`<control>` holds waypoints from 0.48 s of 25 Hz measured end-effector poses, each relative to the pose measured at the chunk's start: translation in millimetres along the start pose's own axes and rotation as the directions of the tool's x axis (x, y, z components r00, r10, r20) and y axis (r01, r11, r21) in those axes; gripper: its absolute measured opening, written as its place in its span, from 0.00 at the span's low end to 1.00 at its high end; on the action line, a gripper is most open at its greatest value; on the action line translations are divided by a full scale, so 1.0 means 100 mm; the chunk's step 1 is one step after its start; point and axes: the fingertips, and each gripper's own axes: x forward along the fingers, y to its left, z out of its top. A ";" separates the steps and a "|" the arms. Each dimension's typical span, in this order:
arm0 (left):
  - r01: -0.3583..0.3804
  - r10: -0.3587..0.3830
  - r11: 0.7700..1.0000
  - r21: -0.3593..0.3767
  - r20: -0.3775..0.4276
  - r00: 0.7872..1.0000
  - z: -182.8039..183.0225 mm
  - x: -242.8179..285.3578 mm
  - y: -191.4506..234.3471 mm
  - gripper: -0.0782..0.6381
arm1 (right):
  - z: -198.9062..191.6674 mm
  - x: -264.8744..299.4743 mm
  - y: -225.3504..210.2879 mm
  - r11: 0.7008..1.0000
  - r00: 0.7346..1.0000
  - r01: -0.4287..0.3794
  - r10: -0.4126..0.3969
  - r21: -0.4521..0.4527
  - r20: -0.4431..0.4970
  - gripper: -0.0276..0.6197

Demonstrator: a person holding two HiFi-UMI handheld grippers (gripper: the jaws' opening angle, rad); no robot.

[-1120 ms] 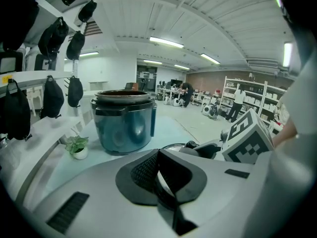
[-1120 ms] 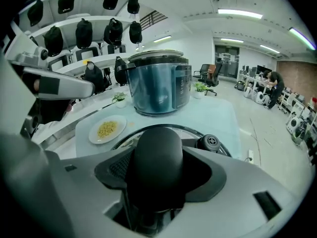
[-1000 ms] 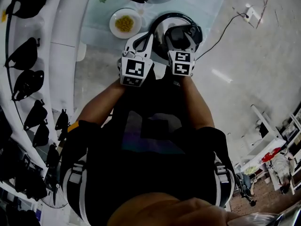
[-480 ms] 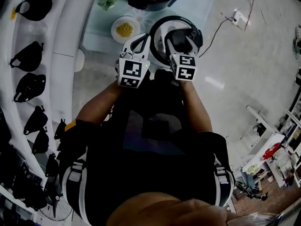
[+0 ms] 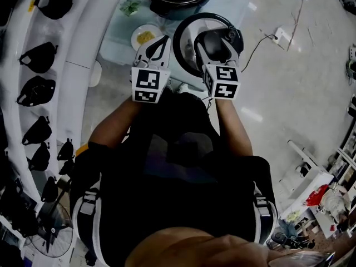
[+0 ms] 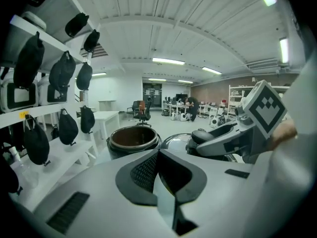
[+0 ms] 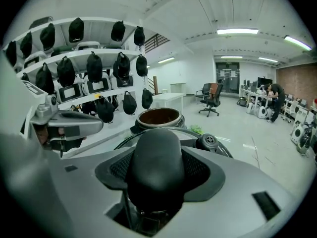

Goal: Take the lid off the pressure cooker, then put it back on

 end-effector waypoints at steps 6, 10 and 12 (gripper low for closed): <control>-0.065 0.064 0.998 0.024 0.035 0.997 0.27 -0.15 -0.04 0.12 | 0.23 -0.11 -0.06 0.999 0.997 -0.043 0.043 0.007 0.061 0.49; -0.059 0.057 0.998 0.038 0.048 0.997 0.39 -0.18 -0.05 0.12 | 0.41 -0.10 -0.08 0.999 0.995 -0.038 0.038 0.006 0.095 0.49; -0.045 0.043 0.998 0.046 0.053 0.998 0.41 -0.18 0.00 0.12 | 0.51 -0.07 -0.03 0.999 0.994 -0.033 0.032 0.010 0.104 0.49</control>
